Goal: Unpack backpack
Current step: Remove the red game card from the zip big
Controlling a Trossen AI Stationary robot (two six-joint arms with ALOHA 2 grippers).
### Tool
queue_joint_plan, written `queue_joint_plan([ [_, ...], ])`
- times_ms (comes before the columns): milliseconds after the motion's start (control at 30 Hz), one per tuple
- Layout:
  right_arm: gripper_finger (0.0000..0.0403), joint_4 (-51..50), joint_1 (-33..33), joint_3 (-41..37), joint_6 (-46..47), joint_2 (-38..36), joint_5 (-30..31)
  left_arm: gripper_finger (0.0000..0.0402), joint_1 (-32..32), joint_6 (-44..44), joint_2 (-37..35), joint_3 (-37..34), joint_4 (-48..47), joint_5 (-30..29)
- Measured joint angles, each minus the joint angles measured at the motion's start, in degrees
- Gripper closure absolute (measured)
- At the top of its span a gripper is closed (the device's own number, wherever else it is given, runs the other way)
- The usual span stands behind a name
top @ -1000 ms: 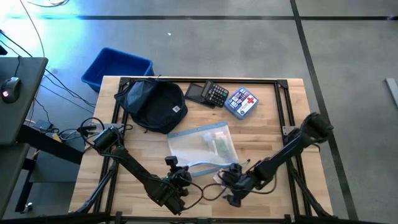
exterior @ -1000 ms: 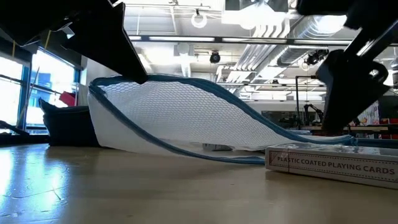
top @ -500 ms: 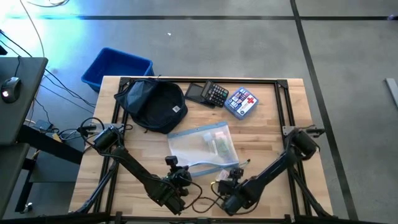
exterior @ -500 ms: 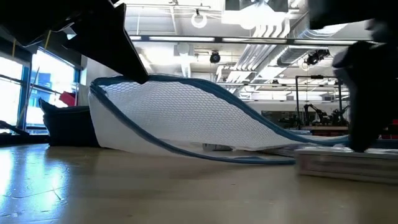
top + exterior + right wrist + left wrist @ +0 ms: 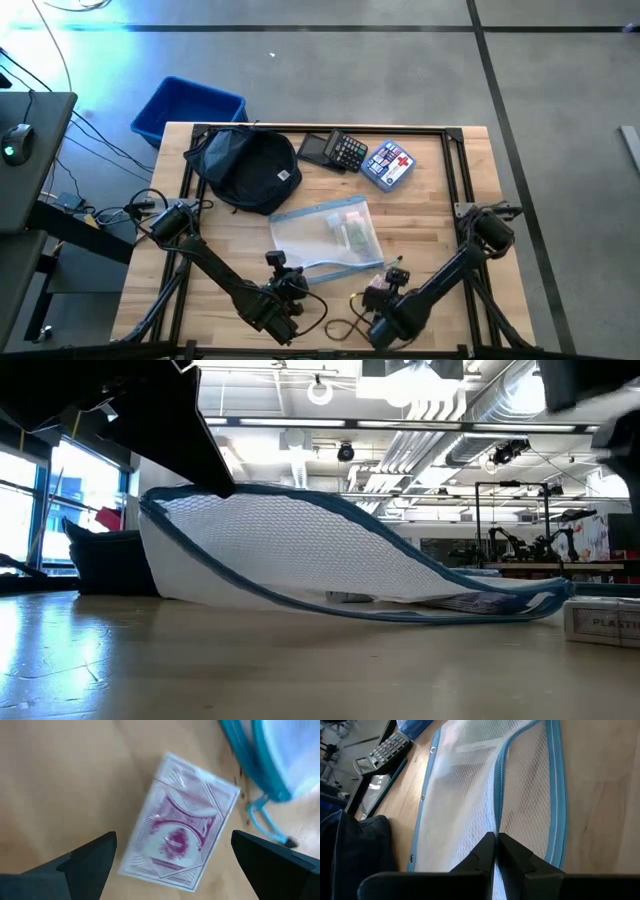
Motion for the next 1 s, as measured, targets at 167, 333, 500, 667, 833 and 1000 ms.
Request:
queue_joint_plan([
  [167,0.0025,5.4,-2.2,-4.8,0.1,-0.5,-5.0,0.0402,-0.1,-0.2,0.0,0.0,0.0,0.7],
  [333,0.0026,12.1,-3.9,-10.0,-3.0,-1.0,-10.3,0.0402,-0.3,-0.2,0.0,0.0,0.0,0.9],
  [500,0.0068,13.4,-4.3,-10.5,-5.0,-1.7,-11.0,0.0402,-0.2,-0.2,0.0,0.0,0.0,1.1],
  [667,0.0121,11.2,-4.1,-9.8,-5.9,-5.1,-10.6,0.0402,-0.2,0.1,0.0,0.0,0.0,1.1],
  [833,0.0121,5.7,-4.8,-9.4,-6.7,-13.9,-6.7,0.0402,-0.2,0.1,0.0,0.0,0.1,1.1],
  [1000,0.0121,-5.7,-10.7,-10.8,-7.0,-22.7,3.5,0.0402,-0.2,-0.2,0.0,0.0,0.2,1.1],
])
